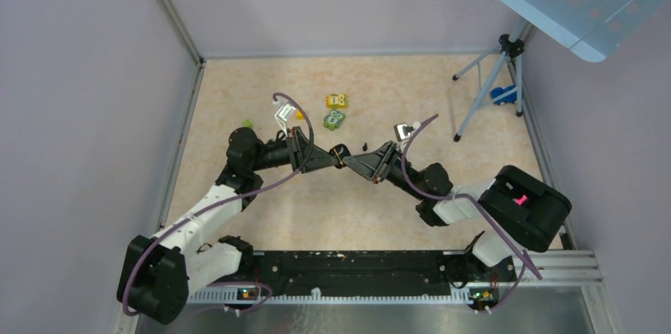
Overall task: Insert the wireless bluetooth earbuds into the charging case
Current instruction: Pass from the right arm to the left, then open the charging case to the charging case.
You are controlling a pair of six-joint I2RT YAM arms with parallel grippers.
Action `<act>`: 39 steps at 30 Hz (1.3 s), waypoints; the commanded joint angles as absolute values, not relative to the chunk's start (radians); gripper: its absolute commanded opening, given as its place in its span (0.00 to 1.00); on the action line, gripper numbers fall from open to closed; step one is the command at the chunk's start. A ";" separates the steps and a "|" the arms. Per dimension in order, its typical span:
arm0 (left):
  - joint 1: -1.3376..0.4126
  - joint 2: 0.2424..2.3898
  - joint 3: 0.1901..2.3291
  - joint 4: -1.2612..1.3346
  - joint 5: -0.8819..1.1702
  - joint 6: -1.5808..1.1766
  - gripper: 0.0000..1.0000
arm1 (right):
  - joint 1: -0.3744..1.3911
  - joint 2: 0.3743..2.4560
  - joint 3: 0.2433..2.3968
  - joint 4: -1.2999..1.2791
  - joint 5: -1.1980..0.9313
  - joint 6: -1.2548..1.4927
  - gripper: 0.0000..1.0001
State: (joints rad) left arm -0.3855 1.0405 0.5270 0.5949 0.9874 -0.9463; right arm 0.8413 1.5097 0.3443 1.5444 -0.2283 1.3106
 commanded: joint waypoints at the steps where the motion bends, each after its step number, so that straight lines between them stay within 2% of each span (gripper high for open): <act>1: -0.397 1.012 0.567 0.626 1.035 -0.919 0.00 | 0.844 1.520 0.369 1.722 -0.251 1.296 0.21; 3: -0.396 1.015 0.567 0.623 1.042 -0.920 0.00 | 0.842 1.523 0.369 1.720 -0.248 1.291 0.29; 6: -0.396 1.010 0.563 0.620 1.043 -0.922 0.00 | 0.839 1.527 0.364 1.721 -0.240 1.288 0.48; 8: -0.393 1.005 0.562 0.618 1.045 -0.922 0.00 | 0.837 1.524 0.355 1.721 -0.234 1.285 0.56; 10: -0.390 1.001 0.561 0.613 1.048 -0.922 0.00 | 0.833 1.519 0.346 1.721 -0.225 1.283 0.67; 11: -0.388 1.001 0.560 0.612 1.051 -0.922 0.00 | 0.830 1.517 0.341 1.721 -0.222 1.280 0.69; 33: -0.376 0.997 0.536 0.656 1.090 -0.978 0.00 | 0.799 1.526 0.299 1.721 -0.212 1.281 0.72; 39: -0.366 1.022 0.543 0.589 1.112 -0.966 0.00 | 0.779 1.522 0.291 1.652 -0.226 1.301 0.72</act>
State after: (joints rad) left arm -0.3737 1.0126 0.5270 0.5777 1.0779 -0.9714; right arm 0.7994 1.5208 0.3016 1.5333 -0.2085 1.3025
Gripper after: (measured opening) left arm 0.295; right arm 0.719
